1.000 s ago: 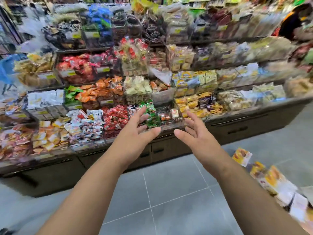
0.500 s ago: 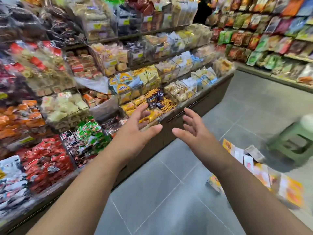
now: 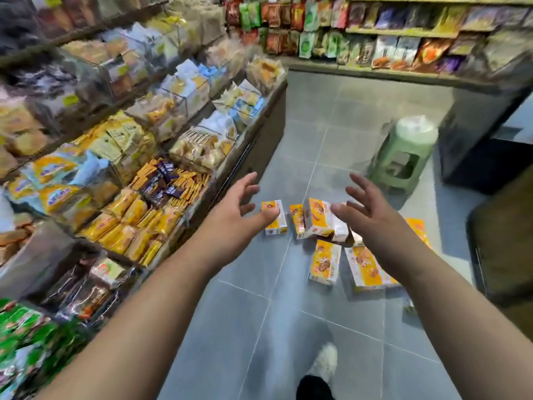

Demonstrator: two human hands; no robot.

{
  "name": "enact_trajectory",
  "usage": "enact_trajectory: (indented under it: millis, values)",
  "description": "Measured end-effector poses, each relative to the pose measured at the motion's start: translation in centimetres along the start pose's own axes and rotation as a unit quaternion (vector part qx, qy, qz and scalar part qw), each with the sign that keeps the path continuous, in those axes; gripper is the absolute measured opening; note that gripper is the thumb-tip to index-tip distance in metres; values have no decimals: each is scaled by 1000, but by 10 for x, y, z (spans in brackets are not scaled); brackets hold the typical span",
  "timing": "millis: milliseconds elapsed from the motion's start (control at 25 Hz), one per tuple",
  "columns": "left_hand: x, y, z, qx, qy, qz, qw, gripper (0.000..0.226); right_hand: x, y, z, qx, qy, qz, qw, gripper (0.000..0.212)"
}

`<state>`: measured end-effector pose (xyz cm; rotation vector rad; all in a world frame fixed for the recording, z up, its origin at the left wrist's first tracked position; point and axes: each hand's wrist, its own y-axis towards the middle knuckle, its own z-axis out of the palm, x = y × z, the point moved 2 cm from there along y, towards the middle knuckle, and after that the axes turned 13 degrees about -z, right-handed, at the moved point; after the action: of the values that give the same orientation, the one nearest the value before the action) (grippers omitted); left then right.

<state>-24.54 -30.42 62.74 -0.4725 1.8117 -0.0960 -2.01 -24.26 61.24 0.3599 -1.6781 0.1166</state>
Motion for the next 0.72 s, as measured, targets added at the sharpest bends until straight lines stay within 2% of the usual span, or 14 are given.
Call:
enact_trajectory:
  millis: [280,440,720]
  values:
    - [-39,136,80,40,33,-21,998,73,-52,110,-90,-23,-10,48,999,81]
    - [-62,198,110,39,72,-28,996,73,-74,167,-129,-35,-13,60,998,72]
    - [-85,306,141,60,115,-29,991,75,-122,232,-162,-58,-15,105,993,75]
